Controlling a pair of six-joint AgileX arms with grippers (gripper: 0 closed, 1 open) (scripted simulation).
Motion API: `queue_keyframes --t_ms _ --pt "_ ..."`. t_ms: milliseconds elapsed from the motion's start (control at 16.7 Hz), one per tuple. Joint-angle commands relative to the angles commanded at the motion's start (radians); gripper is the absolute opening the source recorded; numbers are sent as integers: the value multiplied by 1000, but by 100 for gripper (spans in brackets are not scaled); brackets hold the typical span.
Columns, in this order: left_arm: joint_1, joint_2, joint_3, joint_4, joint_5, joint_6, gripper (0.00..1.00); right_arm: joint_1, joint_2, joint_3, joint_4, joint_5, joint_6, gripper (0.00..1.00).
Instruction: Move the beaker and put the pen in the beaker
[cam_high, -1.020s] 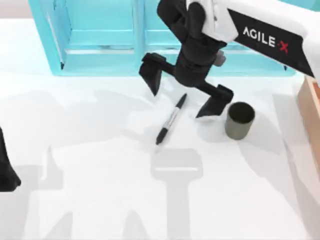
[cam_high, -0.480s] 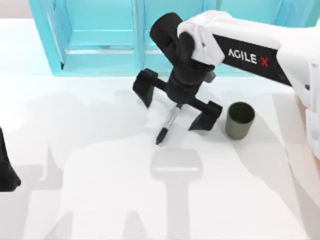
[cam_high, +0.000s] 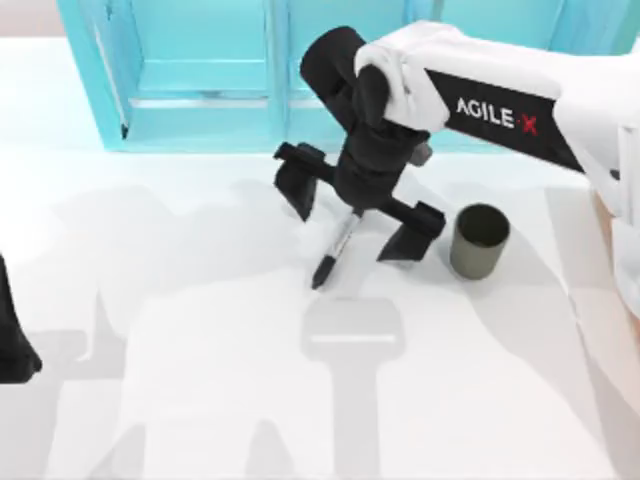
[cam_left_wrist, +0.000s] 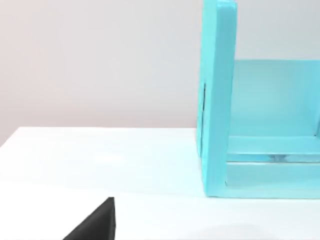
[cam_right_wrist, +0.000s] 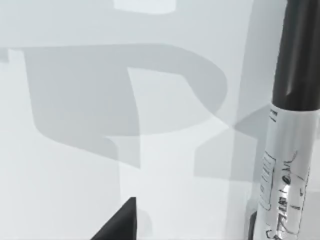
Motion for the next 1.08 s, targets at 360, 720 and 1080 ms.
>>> queue_keyframes --t_ms 360,720,1080 --pt "0 0 0 0 0 0 100 0 0 0 0 0 0 17" --pt "0 0 0 0 0 0 100 0 0 0 0 0 0 0" --pt "0 0 0 0 0 0 100 -8 -89 -23 -79 36 -37 0"
